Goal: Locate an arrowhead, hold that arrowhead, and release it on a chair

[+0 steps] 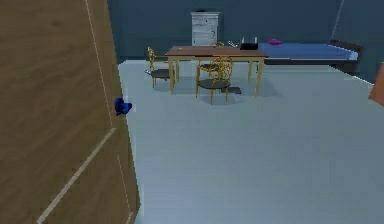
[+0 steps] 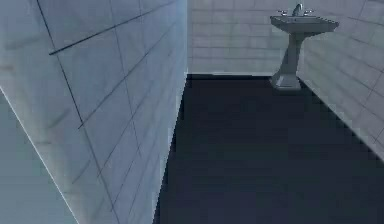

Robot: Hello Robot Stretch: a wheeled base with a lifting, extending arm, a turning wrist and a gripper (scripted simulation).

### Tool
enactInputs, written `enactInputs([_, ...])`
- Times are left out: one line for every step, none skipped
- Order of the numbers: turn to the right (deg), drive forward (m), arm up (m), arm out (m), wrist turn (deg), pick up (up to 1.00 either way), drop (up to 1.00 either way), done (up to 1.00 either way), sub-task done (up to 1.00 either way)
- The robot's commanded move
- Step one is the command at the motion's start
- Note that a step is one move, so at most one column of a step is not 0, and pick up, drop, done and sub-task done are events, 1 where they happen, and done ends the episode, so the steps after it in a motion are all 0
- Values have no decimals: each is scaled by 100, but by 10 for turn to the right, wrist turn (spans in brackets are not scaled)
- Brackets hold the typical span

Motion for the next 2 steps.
enactInputs([0, 100, 0, 0, 0, 0, 0, 0, 0])
enactInputs([30, 0, 0, 0, 0, 0, 0, 0, 0])
